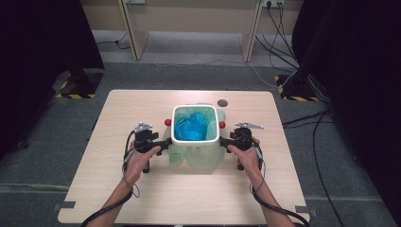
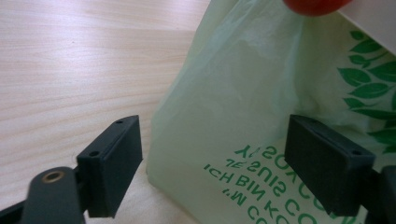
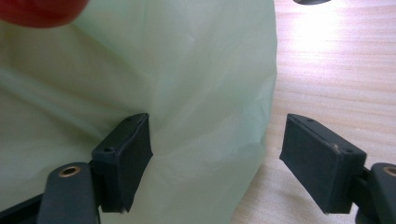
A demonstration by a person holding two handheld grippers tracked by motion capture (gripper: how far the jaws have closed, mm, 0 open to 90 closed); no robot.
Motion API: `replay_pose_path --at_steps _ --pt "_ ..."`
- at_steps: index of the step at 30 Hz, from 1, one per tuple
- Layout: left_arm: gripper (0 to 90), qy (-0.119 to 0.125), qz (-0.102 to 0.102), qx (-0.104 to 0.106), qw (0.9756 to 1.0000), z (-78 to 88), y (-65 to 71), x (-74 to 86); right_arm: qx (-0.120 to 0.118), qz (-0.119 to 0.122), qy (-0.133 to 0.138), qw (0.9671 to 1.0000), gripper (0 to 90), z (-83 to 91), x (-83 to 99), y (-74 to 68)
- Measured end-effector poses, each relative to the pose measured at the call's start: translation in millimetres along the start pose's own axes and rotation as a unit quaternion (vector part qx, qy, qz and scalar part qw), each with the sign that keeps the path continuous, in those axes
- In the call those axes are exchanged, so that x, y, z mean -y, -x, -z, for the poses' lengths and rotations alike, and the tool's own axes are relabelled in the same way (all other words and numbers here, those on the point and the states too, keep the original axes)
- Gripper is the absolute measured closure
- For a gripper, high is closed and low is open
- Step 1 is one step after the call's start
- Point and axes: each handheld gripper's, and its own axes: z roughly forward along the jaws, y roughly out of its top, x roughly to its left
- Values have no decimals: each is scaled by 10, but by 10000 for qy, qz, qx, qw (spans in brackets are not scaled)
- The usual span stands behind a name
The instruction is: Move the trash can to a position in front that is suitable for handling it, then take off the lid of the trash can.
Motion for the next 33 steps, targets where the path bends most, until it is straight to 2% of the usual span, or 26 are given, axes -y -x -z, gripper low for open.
replay_pose_path --at_steps 5,10,13,14,15,20,21,22,24,26,29,33 --pt "173 17 -33 -13 10000 87 4 34 40 17 23 10000 222 20 -10 34" --pt "172 66 -83 44 9999 199 32 129 87 -113 50 9999 223 82 0 135" --pt "170 -78 -214 127 9997 255 45 270 127 -202 80 9997 222 141 8 207" --pt "168 -120 -298 141 9994 271 47 305 130 -218 81 9996 220 153 9 215" --pt "164 -120 -298 141 9994 271 47 305 130 -218 81 9996 220 153 9 215" --pt "152 -334 -656 120 9972 335 54 482 123 -212 61 9997 192 188 21 226" --pt "152 -432 -812 44 9958 348 59 529 127 -211 58 9997 189 188 23 228" --pt "152 -432 -812 44 9958 348 59 529 127 -211 58 9997 189 188 23 228" --pt "152 -563 -987 -67 9935 359 69 567 133 -214 46 9997 181 190 24 229" --pt "151 -671 -1127 -88 9913 364 74 599 121 -219 20 9997 175 195 18 229" --pt "151 -734 -1208 -45 9899 377 79 636 126 -208 33 9997 172 205 12 228" --pt "150 -695 -1235 13 9899 421 102 653 116 -279 104 9995 172 275 -39 254"
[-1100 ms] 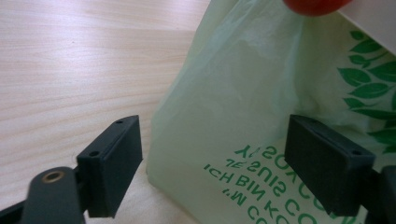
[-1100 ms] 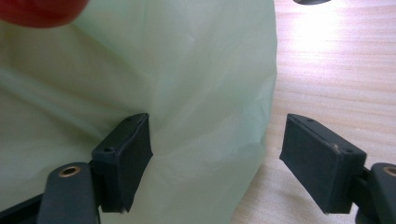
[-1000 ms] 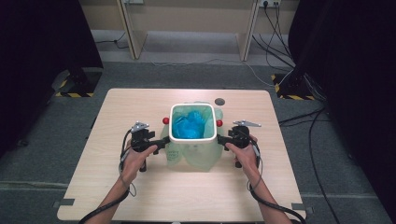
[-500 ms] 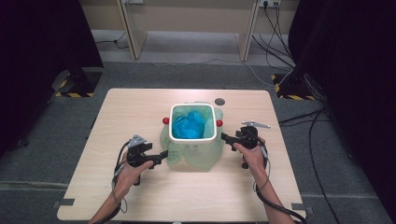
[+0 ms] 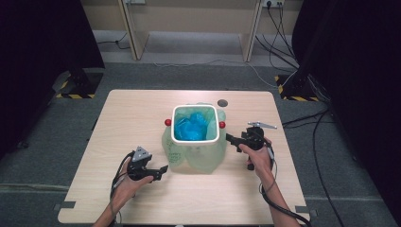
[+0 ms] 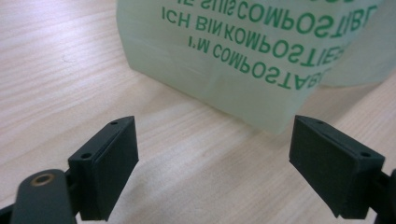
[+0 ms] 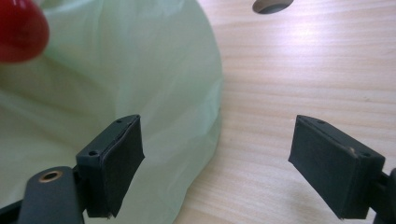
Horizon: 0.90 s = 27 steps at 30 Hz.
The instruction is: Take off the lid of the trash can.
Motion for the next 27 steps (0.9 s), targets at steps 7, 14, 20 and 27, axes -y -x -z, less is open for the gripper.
replay_pose_path --at_steps 7,14,20,27 --pt "150 -93 -31 14 10000 4 21 99 -72 -52 94 9999 168 103 -83 43" --pt "150 173 -89 35 9998 86 63 45 -172 263 310 9990 171 263 -295 -83" --pt "149 439 -131 62 9989 151 105 -37 -267 563 439 9971 193 361 -576 -259" --pt "148 846 -61 317 9959 234 180 -156 -293 920 261 9950 309 240 -769 -540"
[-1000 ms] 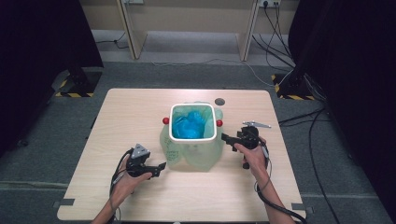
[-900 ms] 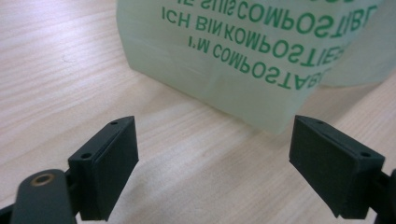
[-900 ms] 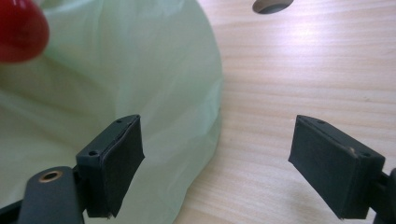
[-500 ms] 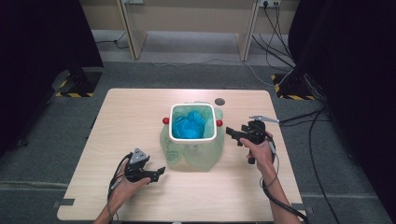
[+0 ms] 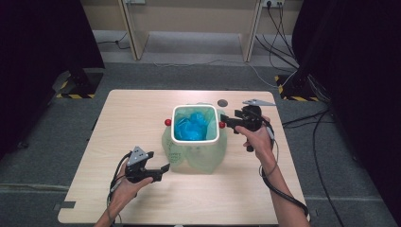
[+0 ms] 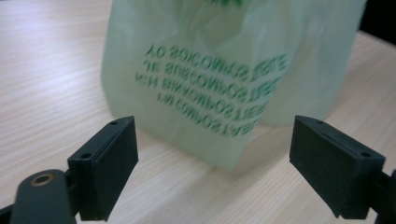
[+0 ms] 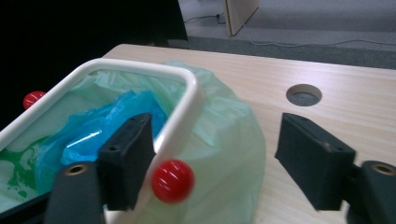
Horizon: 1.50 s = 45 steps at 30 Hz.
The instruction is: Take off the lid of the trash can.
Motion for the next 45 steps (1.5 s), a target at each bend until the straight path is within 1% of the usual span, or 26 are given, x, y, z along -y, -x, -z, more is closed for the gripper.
replay_pose_path --at_steps 2,3,5,6,7,9,11,13,15,16,17,18,20,22,24,26,27,29,31,32,35,39,41,42,45 --pt "148 72 -82 25 9999 6 36 -45 18 125 -84 9999 350 -63 -45 -64" --pt "149 120 -85 30 9999 2 49 -66 38 182 -107 9998 367 -93 -64 -92" --pt "148 166 -104 40 9998 -18 70 -108 74 211 -150 9996 403 -151 -104 -133" --pt "148 176 -143 41 9997 -31 77 -129 77 186 -175 9996 415 -179 -124 -148" --pt "148 176 -143 41 9997 -31 77 -129 99 192 -215 9995 415 -210 -145 -159" --pt "148 245 -189 34 9995 -69 101 -204 192 243 -278 9991 425 -264 -184 -187" --pt "147 307 -185 -24 9994 -93 114 -263 297 372 -375 9982 444 -324 -217 -211" --pt "147 350 -178 -61 9992 -113 140 -325 338 428 -511 9972 468 -396 -247 -219" --pt "148 336 -305 -186 9988 -140 176 -384 379 422 -592 9966 497 -456 -271 -212" --pt "148 333 -373 -266 9984 -157 194 -409 412 439 -646 9961 509 -483 -279 -209" --pt "148 342 -396 -305 9982 -173 212 -430 420 477 -724 9954 520 -510 -281 -208" --pt "148 352 -406 -297 9981 -189 228 -448 416 502 -805 9946 525 -538 -282 -210" --pt "150 350 -444 -288 9980 -225 254 -478 461 516 -884 9937 527 -580 -286 -207" --pt "150 338 -484 -332 9977 -271 265 -498 511 520 -966 9927 546 -615 -287 -215" --pt "151 327 -487 -381 9976 -309 266 -510 498 600 -1105 9908 568 -658 -276 -235" --pt "161 357 -484 -371 9975 -330 261 -529 492 733 -1190 9890 621 -682 -263 -258" --pt "172 358 -486 -394 9974 -337 257 -543 500 754 -1167 9890 646 -678 -261 -265" --pt "170 354 -491 -413 9973 -348 257 -560 516 783 -1153 9889 663 -669 -264 -269" --pt "177 347 -530 -411 9971 -348 262 -564 506 703 -1102 9901 669 -647 -273 -269" --pt "180 348 -531 -417 9971 -344 262 -567 510 710 -1068 9904 669 -632 -278 -275" --pt "185 416 -503 -454 9968 -321 264 -576 536 822 -1030 9898 673 -598 -293 -308" --pt "185 462 -561 -483 9962 -305 285 -597 629 907 -947 9894 686 -546 -331 -356" --pt "187 470 -595 -476 9960 -299 304 -600 623 848 -942 9900 688 -531 -345 -355" --pt "189 478 -621 -488 9957 -300 310 -607 600 775 -902 9911 688 -512 -358 -356" --pt "188 559 -596 -497 9954 -289 327 -628 564 748 -845 9920 690 -472 -381 -375"
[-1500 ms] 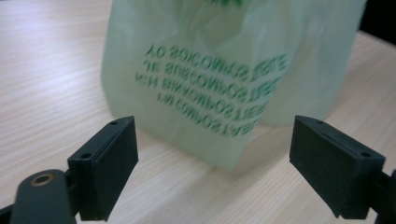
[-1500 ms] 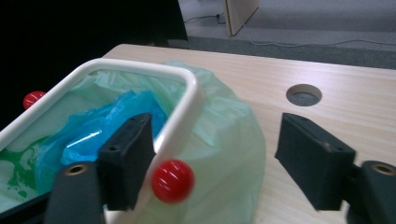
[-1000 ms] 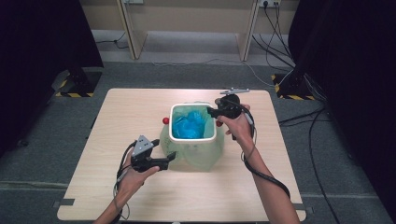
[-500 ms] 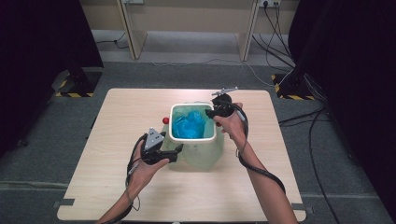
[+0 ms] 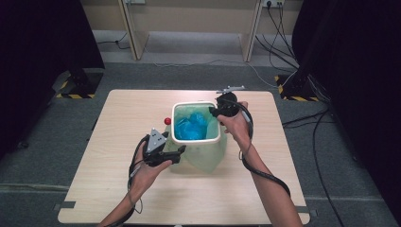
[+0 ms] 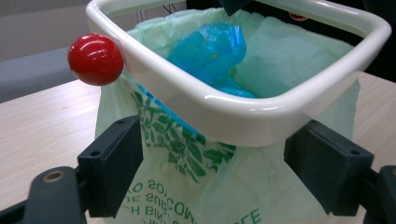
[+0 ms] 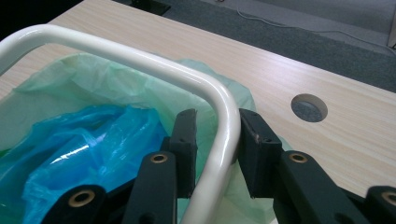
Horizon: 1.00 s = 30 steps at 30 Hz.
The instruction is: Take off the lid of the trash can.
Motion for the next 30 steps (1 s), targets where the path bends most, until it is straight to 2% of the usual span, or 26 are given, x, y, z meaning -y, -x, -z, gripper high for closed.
replay_pose_path --at_steps 3,6,10,12,16,20,25,30 --pt "190 83 2 1 10000 22 10 -30 -44 3 130 9999 694 55 -24 -24" --pt "191 177 91 7 9998 49 9 -56 -25 3 226 9997 697 108 -55 -30" --pt "190 233 109 80 9996 63 34 -75 -72 -78 368 9993 735 174 -86 12" --pt "190 255 91 119 9996 69 48 -83 -192 -155 417 9988 768 209 -92 48" --pt "194 344 107 155 9992 39 78 -145 -294 -236 449 9983 776 256 -81 122" --pt "195 419 40 245 9988 34 124 -212 -409 -393 534 9970 781 313 -67 189" --pt "194 411 17 299 9987 60 132 -211 -443 -528 625 9957 780 419 -55 328" --pt "194 282 83 174 9994 102 12 -125 -295 -667 588 9956 777 527 39 554"
